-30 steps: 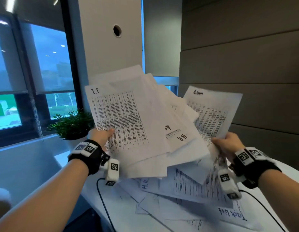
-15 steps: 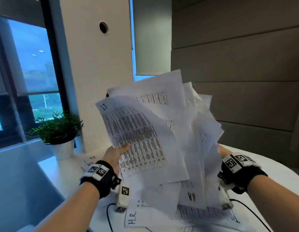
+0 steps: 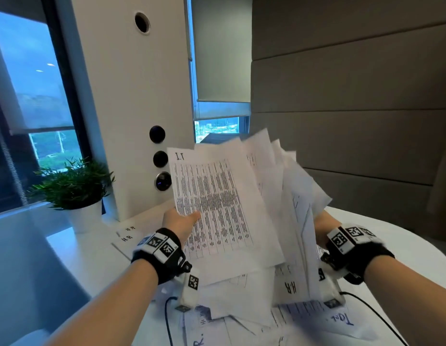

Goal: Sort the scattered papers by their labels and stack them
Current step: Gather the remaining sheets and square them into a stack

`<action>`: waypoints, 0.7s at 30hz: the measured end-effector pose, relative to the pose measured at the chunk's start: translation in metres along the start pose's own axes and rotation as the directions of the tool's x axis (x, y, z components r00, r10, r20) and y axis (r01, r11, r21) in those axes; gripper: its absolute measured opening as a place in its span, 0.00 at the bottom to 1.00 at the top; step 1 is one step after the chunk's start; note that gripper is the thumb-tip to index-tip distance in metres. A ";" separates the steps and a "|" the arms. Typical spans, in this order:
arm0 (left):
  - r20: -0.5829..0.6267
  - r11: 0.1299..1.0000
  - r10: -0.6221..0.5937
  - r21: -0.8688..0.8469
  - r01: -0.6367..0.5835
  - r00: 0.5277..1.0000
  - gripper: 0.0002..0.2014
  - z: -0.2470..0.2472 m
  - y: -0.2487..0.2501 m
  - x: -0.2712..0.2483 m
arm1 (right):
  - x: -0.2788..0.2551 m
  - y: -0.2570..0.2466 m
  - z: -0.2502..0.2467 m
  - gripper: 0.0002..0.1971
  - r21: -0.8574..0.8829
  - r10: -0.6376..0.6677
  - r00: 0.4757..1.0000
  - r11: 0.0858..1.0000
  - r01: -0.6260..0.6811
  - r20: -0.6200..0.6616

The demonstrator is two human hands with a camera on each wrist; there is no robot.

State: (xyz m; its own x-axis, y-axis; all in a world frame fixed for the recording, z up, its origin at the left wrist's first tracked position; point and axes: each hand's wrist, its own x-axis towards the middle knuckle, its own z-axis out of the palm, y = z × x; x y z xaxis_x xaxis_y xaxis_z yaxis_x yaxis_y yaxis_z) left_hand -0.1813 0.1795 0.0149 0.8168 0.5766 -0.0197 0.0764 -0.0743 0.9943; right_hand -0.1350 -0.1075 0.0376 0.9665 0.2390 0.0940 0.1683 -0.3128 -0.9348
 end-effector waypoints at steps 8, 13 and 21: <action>0.040 0.968 -0.114 0.228 0.102 0.993 0.35 0.019 -0.035 0.010 | -0.003 0.023 -0.002 0.35 0.448 0.280 0.932 0.820 -0.356 0.229; 0.046 0.970 -0.162 0.193 0.150 0.986 0.38 0.022 -0.049 0.021 | 0.001 0.037 -0.011 0.23 0.400 0.258 0.932 0.849 -0.344 0.253; 0.209 0.972 -0.214 0.140 0.187 0.954 0.64 0.003 -0.054 0.034 | 0.019 0.067 -0.004 0.19 0.095 0.172 0.984 0.980 -0.175 0.036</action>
State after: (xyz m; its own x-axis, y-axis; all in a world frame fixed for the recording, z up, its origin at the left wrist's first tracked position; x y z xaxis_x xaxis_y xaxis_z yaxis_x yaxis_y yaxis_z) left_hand -0.1554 0.2005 -0.0393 0.8825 0.3962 -0.2533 0.3073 -0.0783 0.9484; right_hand -0.1040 -0.1281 -0.0221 0.9733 0.2148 -0.0806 -0.0223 -0.2611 -0.9651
